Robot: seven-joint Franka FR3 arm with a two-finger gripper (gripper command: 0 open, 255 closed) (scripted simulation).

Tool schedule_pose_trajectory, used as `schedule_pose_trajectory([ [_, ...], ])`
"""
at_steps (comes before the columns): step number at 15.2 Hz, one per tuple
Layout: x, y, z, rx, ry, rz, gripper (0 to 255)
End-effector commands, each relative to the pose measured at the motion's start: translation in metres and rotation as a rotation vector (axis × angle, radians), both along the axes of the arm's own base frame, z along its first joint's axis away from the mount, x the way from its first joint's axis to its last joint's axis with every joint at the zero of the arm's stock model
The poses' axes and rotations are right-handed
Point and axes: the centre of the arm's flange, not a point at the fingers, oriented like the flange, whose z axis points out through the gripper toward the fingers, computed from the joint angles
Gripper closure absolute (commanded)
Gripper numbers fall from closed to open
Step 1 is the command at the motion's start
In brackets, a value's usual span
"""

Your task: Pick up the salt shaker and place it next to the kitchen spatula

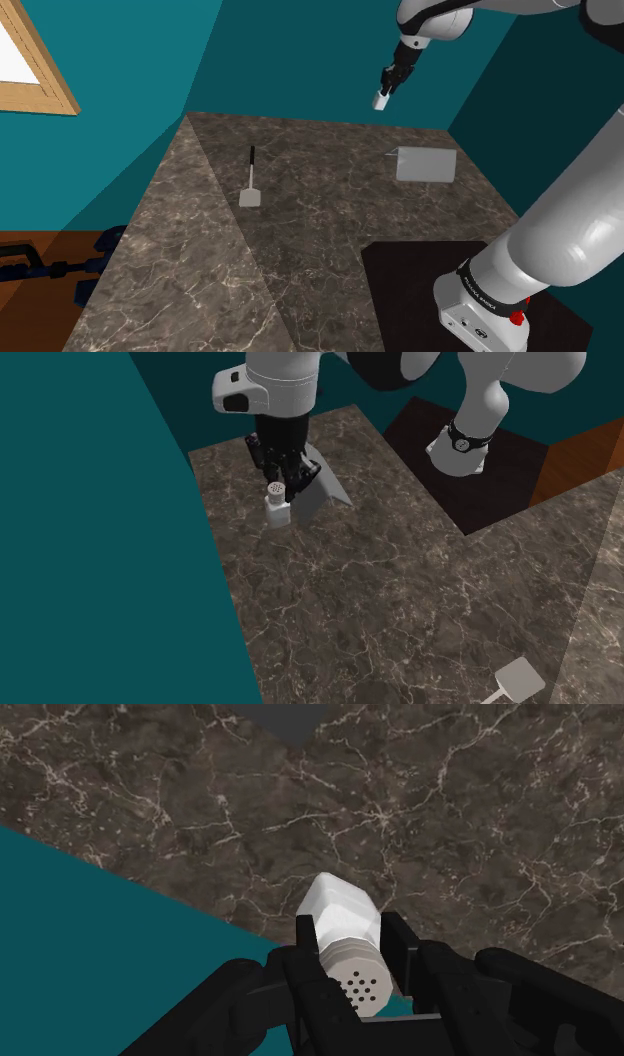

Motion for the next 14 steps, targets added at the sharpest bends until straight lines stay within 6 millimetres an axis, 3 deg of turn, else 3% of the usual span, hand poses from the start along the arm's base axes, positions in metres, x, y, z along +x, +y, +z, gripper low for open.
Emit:
schedule_pose_trajectory([
  [1,-0.006,0.023,0.001,0.000,0.000,0.000,255],
  [14,-0.041,0.191,0.002,0.000,0.000,0.000,255],
])
